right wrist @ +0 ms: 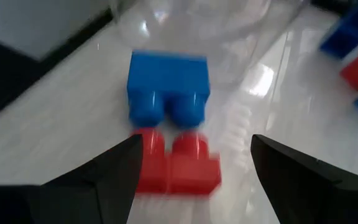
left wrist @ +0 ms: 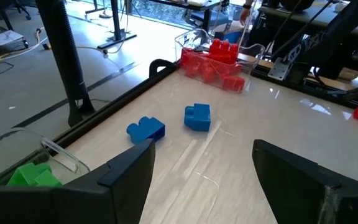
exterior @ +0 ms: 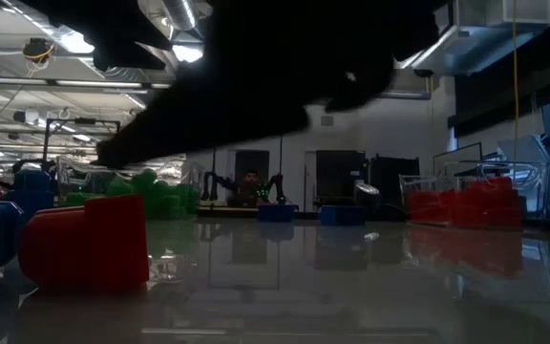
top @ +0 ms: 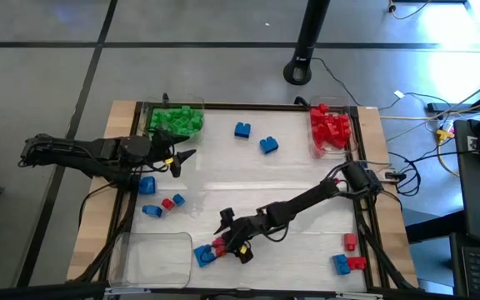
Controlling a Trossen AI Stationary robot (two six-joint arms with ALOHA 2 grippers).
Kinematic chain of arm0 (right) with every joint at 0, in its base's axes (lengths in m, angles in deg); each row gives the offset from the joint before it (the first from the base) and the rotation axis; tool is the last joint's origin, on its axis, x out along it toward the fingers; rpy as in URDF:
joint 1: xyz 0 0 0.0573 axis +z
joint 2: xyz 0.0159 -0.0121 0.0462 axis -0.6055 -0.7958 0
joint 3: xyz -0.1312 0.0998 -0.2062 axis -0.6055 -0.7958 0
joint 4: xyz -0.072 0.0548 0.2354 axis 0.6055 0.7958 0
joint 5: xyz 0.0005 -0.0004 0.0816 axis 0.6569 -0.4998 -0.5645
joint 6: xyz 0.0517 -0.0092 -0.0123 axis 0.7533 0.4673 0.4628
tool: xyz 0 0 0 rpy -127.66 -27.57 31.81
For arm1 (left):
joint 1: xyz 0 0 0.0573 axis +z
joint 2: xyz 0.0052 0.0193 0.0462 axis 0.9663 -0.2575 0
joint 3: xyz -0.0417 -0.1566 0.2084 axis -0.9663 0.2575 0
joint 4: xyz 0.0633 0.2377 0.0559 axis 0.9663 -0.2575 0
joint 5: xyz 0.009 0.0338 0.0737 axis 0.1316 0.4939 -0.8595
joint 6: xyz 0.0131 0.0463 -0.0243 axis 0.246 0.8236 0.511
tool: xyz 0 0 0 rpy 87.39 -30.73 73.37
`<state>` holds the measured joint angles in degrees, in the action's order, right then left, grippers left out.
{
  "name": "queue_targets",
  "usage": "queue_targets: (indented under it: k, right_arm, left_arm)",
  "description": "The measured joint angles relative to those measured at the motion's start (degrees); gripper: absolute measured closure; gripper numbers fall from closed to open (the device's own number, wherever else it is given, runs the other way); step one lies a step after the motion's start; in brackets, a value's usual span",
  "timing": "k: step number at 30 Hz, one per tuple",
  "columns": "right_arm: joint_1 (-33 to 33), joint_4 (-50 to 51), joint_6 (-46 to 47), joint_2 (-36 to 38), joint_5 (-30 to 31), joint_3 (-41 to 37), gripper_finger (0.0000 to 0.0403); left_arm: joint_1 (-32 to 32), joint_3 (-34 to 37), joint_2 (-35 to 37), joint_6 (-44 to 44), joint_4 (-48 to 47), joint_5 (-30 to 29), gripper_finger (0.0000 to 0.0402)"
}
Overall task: Sort blocks
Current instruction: Put the red game piece into the right transparent bin
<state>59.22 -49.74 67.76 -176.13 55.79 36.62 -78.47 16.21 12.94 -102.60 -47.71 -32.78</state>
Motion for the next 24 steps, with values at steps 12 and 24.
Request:
queue_targets:
  k: [12, 24]
  right_arm:
    - [-0.28, 6.89, -2.77, -0.19, -3.06, 0.64, 0.0105]
    - [-2.21, 28.85, -14.47, 2.91, 1.45, 6.17, 0.0105]
  left_arm:
    - [0.01, 0.0, 0.04, 0.13, -0.11, 0.0, 0.0141]
    - [0.0, 0.0, 0.07, 0.18, -0.14, 0.0, 0.0141]
